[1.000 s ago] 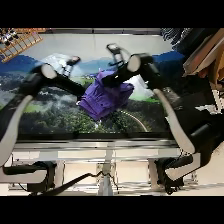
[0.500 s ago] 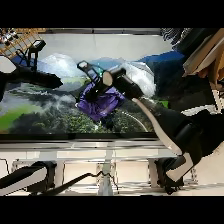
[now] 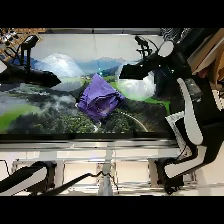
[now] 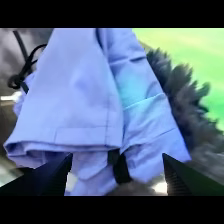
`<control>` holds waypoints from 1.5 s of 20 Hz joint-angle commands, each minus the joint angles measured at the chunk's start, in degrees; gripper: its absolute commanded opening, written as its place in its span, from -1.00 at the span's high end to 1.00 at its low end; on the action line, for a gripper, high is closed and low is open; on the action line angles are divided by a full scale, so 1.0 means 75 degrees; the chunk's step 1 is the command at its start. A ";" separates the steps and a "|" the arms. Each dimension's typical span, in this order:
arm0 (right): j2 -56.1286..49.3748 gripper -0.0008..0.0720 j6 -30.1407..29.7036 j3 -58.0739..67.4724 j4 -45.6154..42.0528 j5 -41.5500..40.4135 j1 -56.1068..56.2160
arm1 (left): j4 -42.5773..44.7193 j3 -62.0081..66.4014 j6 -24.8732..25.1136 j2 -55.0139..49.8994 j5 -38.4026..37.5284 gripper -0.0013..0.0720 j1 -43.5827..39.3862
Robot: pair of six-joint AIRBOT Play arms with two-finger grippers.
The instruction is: Fold the clothes and pants, and hang the long-sleeved shirts on hangers.
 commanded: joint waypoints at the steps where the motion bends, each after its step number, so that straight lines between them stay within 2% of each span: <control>1: -0.0988 -0.81 -0.1046 -0.0326 0.2244 -0.0323 -0.0431 | -0.0350 0.0000 0.0000 0.0026 -0.0026 0.94 0.0009; 3: -0.1652 -0.80 -0.1384 -0.0108 0.2661 -0.0437 -0.0268 | -0.0347 0.0000 0.0000 0.0026 -0.0035 0.93 0.0009; 6: -0.2471 -0.80 -0.1518 0.0452 0.2614 -0.0356 0.0192 | -0.0344 -0.0009 0.0000 0.0023 -0.0035 0.94 0.0009; 8: -0.2789 -0.71 -0.1751 0.0895 0.2704 -0.0117 0.0551 | -0.0344 -0.0009 0.0000 0.0023 -0.0035 0.93 0.0009; 9: -0.2824 -0.48 -0.1781 0.1142 0.2661 0.0003 0.0764 | -0.0341 -0.0009 0.0000 0.0023 -0.0035 0.93 0.0009; 10: -0.2815 -0.15 -0.1781 0.1399 0.2605 0.0108 0.0959 | -0.0341 -0.0009 0.0000 0.0026 -0.0035 0.93 0.0009; 12: -0.2815 0.84 -0.1664 0.2133 0.2448 0.0268 0.1317 | -0.0344 -0.0009 0.0000 0.0032 -0.0140 0.93 0.0012; 13: -0.2815 0.94 -0.1338 0.2550 0.2165 0.0262 0.1501 | -0.0344 -0.0006 0.0000 0.0061 -0.0251 0.94 0.0012; 15: -0.2809 0.94 -0.0833 0.3212 0.1186 0.0163 0.1985 | -0.0344 -0.0006 -0.0003 0.0216 -0.0382 0.94 0.0012; 17: -0.2792 0.93 -0.0816 0.3217 0.0571 -0.0017 0.2503 | -0.0347 -0.0006 -0.0003 0.0490 -0.0382 0.94 0.0012; 18: -0.2792 0.78 -0.1221 0.3101 0.0667 -0.0012 0.2734 | -0.0376 -0.0006 -0.0006 0.0650 -0.0385 0.94 0.0009; 19: -0.2792 0.32 -0.1821 0.3051 0.0839 0.0000 0.2938 | -0.0425 -0.0006 -0.0003 0.0790 -0.0385 0.93 0.0009; 21: -0.2687 -0.15 -0.2471 0.3063 0.0857 -0.0012 0.3133 | -0.0425 -0.0009 -0.0003 0.0997 -0.0391 0.94 0.0009; 22: -0.2550 -0.36 -0.2532 0.3060 0.0702 0.0000 0.3101 | -0.0425 -0.0009 0.0000 0.1043 -0.0408 0.94 0.0009; 24: -0.2133 -0.43 -0.2197 0.3054 -0.0015 -0.0006 0.2713 | -0.0423 -0.0020 0.0000 0.1008 -0.0402 0.94 -0.0026; 26: -0.1711 -0.44 -0.1294 0.3008 -0.0880 0.0119 0.2037 | -0.0423 -0.0073 0.0096 0.0816 -0.0405 0.94 -0.0207; 30: -0.1113 -0.44 -0.0178 0.1836 -0.0941 0.0428 0.0478 | -0.0414 -0.0233 0.0868 -0.0172 -0.0291 0.94 -0.1332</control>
